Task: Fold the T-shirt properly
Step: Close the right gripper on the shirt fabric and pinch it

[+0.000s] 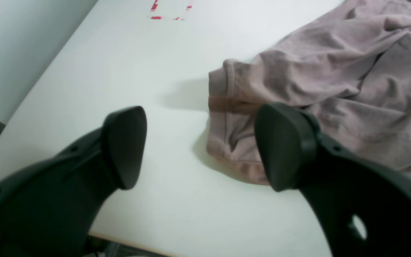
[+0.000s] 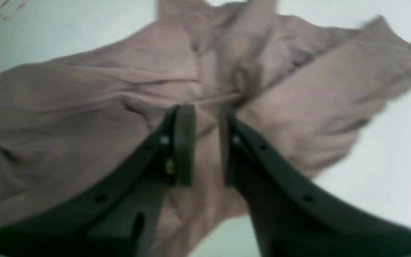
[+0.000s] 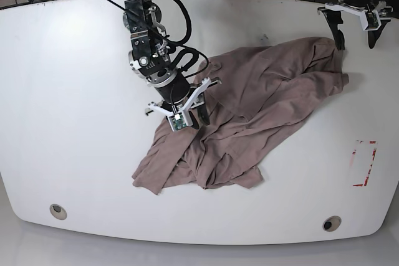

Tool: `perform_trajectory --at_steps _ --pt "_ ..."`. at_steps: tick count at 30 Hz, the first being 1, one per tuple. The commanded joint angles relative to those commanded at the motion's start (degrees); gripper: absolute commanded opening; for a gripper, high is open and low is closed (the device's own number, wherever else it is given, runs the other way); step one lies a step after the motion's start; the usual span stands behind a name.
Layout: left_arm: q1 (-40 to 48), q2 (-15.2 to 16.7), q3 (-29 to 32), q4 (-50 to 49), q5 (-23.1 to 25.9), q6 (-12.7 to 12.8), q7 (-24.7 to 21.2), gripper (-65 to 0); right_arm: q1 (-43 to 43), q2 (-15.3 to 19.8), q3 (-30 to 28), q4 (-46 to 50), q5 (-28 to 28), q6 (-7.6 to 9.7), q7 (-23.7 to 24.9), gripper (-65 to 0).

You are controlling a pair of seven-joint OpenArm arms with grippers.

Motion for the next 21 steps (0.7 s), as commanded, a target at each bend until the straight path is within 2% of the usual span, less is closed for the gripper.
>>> perform_trajectory --at_steps 4,8,11,15,17,21 --pt "0.0 0.0 0.0 0.0 -0.09 0.0 0.0 -17.6 -0.09 0.0 -2.73 0.44 0.0 0.0 0.0 -38.5" --pt "0.0 0.0 0.0 0.0 -0.09 0.0 0.0 -17.6 -0.09 0.0 -3.78 0.09 0.0 0.0 0.0 -36.0" --pt "0.0 -0.09 0.0 0.0 -0.09 0.0 0.0 -17.6 0.18 0.0 -3.78 -1.32 0.0 0.0 -0.88 -30.9" --pt "0.0 -0.26 0.0 0.0 -0.09 0.0 0.0 -17.6 1.58 0.0 -3.87 -2.29 0.09 0.0 -3.96 -20.1" --pt "0.0 -0.35 0.0 0.0 -0.09 0.0 0.0 -17.6 1.67 0.09 -3.96 -2.73 0.09 0.0 -5.1 -17.4" --pt "0.0 -0.35 0.0 0.0 -0.09 0.0 0.0 -17.6 2.55 0.09 -3.96 -4.22 0.09 0.09 -6.24 -16.2"
